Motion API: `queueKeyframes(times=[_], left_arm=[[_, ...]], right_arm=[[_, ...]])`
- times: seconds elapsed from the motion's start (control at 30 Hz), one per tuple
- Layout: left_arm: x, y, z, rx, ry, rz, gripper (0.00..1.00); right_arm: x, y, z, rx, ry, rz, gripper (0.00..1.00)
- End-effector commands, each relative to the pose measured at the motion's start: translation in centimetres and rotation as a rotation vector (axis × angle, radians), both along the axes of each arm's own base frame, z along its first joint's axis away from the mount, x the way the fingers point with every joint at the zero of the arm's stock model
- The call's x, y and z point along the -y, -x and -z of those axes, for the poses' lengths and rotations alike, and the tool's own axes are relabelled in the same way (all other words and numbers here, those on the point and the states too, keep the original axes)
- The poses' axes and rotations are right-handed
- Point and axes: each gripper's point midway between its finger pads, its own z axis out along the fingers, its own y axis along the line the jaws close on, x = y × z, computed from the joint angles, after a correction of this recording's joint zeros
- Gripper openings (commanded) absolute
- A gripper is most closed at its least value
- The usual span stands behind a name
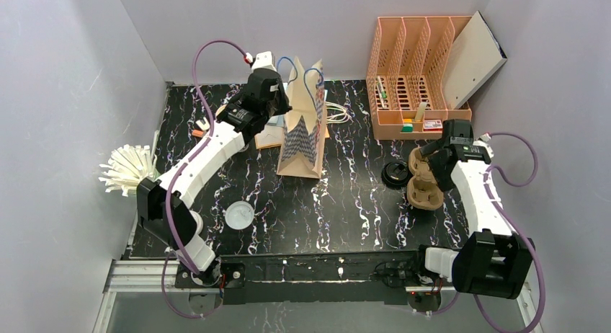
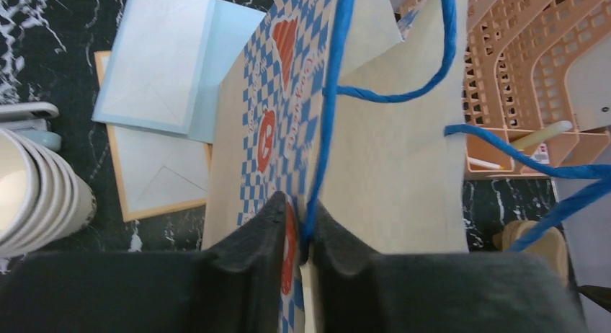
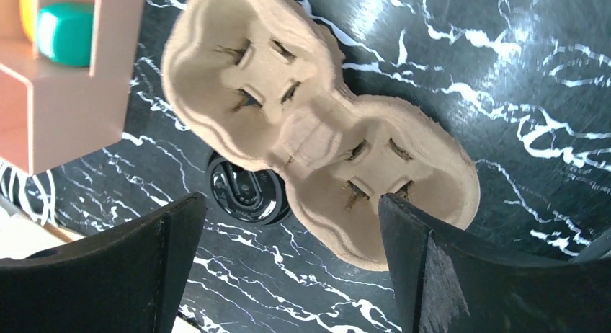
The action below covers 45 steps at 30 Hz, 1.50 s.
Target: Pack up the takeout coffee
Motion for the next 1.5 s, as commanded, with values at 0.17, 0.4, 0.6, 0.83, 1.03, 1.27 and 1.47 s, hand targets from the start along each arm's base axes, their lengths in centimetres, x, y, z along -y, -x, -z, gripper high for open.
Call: queueKeyframes(times=[0.17,0.4,0.6,0.83,1.03,1.27,1.47], left_arm=[[-4.1,-0.5,-6.5,0.157,-0.014,-0.1,0.53],[-4.3,3.1,-10.2,0.223,0.023,0.001,0.64],[-1.3,6.7,-12.1,0.223,0.154,0.217,0.63],[4.0,9.8,-13.3,0.215,0.225,0.397,0.61],[8.7,11.9,-12.5,0.197,0.212,0.502,0.6],[10.9,13.0,-12.1,0.177,0.231,0.566,0.59],[12.9,13.8,-10.5,0.14,0.226,0.609,0.58]], right_arm=[[0.5,0.1,2.3,-0.013,-0.079,0.26,0.98],[1.2,-0.7,4.3,-0.06,-0.063,0.312,0.98],[1.5,-1.1,5.7,-0.084,-0.054,0.331,0.81],[1.7,-0.7,7.1,-0.126,-0.041,0.339,0.64],[1.5,-0.5,7.6,-0.145,-0.062,0.325,0.47],[1.4,-0.1,5.2,-0.093,-0.061,0.3,0.4],[1.3,0.0,2.6,-0.016,-0.067,0.28,0.43]])
